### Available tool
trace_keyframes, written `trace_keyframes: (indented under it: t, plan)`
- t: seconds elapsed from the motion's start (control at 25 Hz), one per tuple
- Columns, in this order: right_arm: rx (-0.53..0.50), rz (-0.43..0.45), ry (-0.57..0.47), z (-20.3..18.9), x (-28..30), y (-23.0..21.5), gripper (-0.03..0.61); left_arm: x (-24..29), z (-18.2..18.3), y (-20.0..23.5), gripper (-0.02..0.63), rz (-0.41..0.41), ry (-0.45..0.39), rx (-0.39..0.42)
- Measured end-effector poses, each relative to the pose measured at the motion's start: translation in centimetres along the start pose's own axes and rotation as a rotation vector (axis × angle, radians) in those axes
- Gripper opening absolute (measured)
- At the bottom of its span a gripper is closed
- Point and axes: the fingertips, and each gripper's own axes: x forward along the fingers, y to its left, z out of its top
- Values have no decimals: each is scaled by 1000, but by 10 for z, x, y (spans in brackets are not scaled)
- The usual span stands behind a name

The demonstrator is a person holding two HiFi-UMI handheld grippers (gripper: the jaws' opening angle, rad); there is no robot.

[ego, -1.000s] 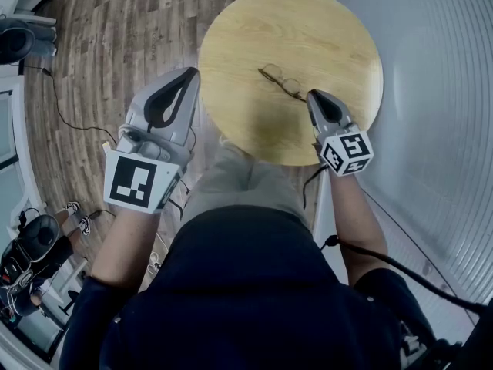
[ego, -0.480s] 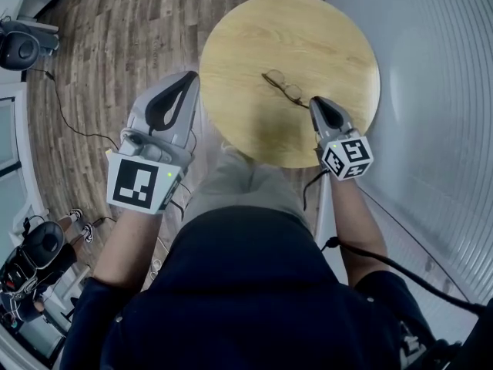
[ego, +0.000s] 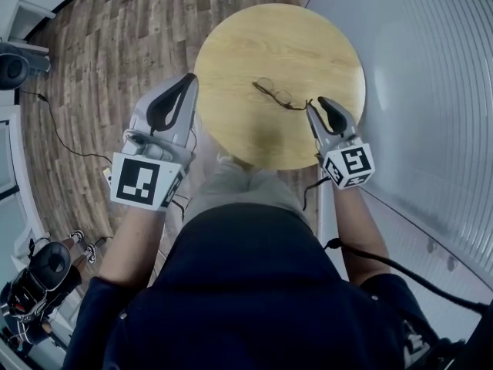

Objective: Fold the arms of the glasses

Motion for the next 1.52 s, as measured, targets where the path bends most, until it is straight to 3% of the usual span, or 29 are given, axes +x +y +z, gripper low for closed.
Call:
trace_keyframes:
  t: [0.16,0.32,0.44,0.6,0.76,1.12,1.36,1.52]
  plan:
    - [-144,68,-7,29,5,38,121,5,5,8,2,-10,-25,-15]
    - [-247,111,146,10,29,74,121,6,3,18,2,-11,-19,-36]
    - [-218,78,262,-17,58,77,121,10,-4,29,2,-15,3,-43]
    - [-104,-32,391,-60,88,58,121,8,-20,51,2,-8,43,-59]
    - [-37,-90,467,-101,101,42,121,2,-41,61,2,-2,74,-77]
    - [5,-83,436,-115,105,40,121,15,-59,72,2,-22,85,-88]
    - [-22,31,247,-58,100,75,121,32,-39,67,2,-52,42,-77]
    - [-64,-9,305,-43,85,61,121,46,-7,59,2,-59,2,-66]
